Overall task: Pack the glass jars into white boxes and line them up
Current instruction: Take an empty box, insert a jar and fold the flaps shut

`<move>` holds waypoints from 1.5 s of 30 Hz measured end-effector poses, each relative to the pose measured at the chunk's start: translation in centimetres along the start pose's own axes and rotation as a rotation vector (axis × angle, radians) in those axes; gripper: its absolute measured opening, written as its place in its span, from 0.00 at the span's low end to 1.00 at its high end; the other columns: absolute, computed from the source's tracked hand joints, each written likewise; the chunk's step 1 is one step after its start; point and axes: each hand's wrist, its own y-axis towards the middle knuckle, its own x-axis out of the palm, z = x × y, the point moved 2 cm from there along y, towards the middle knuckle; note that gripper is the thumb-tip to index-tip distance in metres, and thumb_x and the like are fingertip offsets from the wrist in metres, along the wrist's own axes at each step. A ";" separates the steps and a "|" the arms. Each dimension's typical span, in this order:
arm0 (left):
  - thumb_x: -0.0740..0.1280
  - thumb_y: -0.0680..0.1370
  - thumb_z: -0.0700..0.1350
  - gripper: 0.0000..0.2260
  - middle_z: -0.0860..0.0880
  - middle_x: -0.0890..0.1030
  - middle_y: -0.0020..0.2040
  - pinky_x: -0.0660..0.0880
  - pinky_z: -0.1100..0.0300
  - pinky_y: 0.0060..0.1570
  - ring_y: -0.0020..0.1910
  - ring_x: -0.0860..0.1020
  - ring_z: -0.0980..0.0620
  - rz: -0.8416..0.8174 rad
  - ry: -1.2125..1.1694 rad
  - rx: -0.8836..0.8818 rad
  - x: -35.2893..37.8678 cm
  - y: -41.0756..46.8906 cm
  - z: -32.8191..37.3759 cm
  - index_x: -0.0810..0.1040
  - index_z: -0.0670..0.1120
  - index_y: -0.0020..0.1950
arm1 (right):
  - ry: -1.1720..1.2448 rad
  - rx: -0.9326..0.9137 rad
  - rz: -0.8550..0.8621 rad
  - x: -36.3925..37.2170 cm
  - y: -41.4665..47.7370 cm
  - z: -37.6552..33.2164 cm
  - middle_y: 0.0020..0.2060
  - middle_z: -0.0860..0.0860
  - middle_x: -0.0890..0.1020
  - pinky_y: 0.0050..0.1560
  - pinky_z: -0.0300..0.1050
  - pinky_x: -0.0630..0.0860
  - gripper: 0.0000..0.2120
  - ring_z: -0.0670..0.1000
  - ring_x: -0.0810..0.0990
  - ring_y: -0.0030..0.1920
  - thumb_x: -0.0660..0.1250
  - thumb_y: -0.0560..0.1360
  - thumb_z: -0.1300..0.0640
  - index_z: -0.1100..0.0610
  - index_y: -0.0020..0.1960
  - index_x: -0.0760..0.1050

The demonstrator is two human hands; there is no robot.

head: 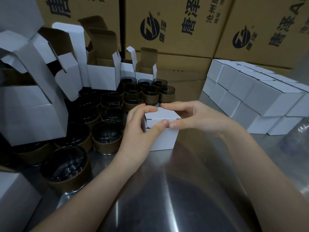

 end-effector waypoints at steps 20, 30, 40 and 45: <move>0.67 0.79 0.45 0.07 0.56 0.68 0.69 0.63 0.51 0.73 0.70 0.66 0.60 0.027 -0.037 -0.052 0.2 -0.1 0.2 0.77 0.56 0.54 | 0.039 0.051 -0.058 0.5 -0.1 0.0 0.65 0.44 0.76 0.59 0.41 0.76 0.28 0.43 0.75 0.64 0.69 0.70 0.46 0.46 0.69 0.69; 0.66 0.79 0.41 0.09 0.57 0.66 0.69 0.63 0.50 0.73 0.70 0.65 0.59 0.015 -0.003 -0.070 0.2 0.1 0.0 0.76 0.54 0.55 | 0.081 0.068 -0.065 1.1 0.1 -0.2 0.65 0.47 0.74 0.59 0.41 0.75 0.30 0.46 0.75 0.65 0.70 0.68 0.49 0.47 0.69 0.67; 0.66 0.78 0.39 0.13 0.57 0.65 0.68 0.66 0.48 0.71 0.70 0.65 0.56 -0.003 -0.027 -0.124 0.4 0.3 0.2 0.74 0.57 0.55 | 0.129 0.109 -0.028 1.9 0.2 -0.9 0.64 0.51 0.74 0.69 0.58 0.70 0.28 0.53 0.75 0.64 0.69 0.66 0.54 0.45 0.66 0.70; 0.64 0.68 0.49 0.16 0.54 0.66 0.64 0.69 0.47 0.68 0.66 0.68 0.54 -0.012 -0.030 -0.169 0.5 0.2 0.8 0.72 0.59 0.55 | 0.149 0.110 -0.017 2.2 0.2 -1.3 0.63 0.50 0.75 0.69 0.56 0.70 0.29 0.51 0.76 0.62 0.68 0.65 0.56 0.43 0.65 0.72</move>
